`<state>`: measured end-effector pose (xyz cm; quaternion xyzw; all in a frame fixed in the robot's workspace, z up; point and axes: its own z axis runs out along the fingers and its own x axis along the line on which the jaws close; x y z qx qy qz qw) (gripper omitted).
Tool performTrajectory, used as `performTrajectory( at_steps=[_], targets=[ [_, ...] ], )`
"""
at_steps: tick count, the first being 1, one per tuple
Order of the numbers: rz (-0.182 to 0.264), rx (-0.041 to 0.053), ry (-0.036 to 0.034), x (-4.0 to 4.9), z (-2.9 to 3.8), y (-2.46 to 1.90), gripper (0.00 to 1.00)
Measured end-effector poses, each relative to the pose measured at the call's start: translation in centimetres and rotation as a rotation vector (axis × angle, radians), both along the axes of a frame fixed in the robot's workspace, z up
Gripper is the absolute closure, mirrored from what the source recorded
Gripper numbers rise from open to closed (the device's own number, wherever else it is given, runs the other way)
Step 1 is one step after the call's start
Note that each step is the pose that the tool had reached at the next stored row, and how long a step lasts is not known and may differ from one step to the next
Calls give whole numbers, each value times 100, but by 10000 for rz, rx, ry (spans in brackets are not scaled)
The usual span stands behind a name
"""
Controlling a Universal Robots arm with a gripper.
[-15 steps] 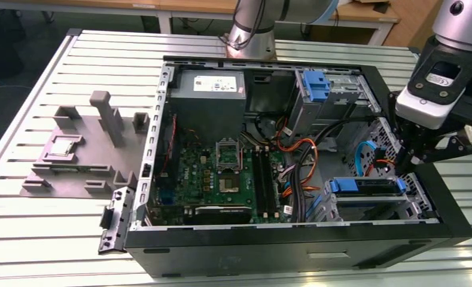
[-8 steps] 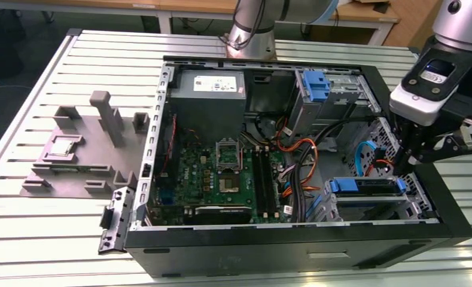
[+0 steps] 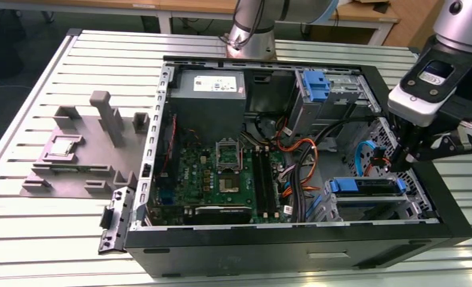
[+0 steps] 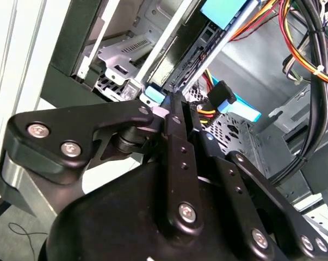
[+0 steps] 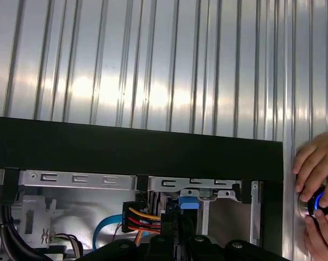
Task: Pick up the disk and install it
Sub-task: 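Insert the first disk wire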
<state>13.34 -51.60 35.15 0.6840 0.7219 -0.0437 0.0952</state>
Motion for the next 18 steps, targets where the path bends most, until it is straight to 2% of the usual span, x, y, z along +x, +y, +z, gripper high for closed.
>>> performTrajectory(
  at_steps=[4,9,12,14,17,18],
  targets=[
    [-53,2,1,0,0,-2,83],
    [-635,4,0,0,-4,2,83],
    [-722,9,0,0,-4,3,83],
    [-722,93,3,0,-7,0,83],
    [-722,361,13,0,-8,-21,83],
    [-722,417,15,0,-8,-31,83]
  ],
)
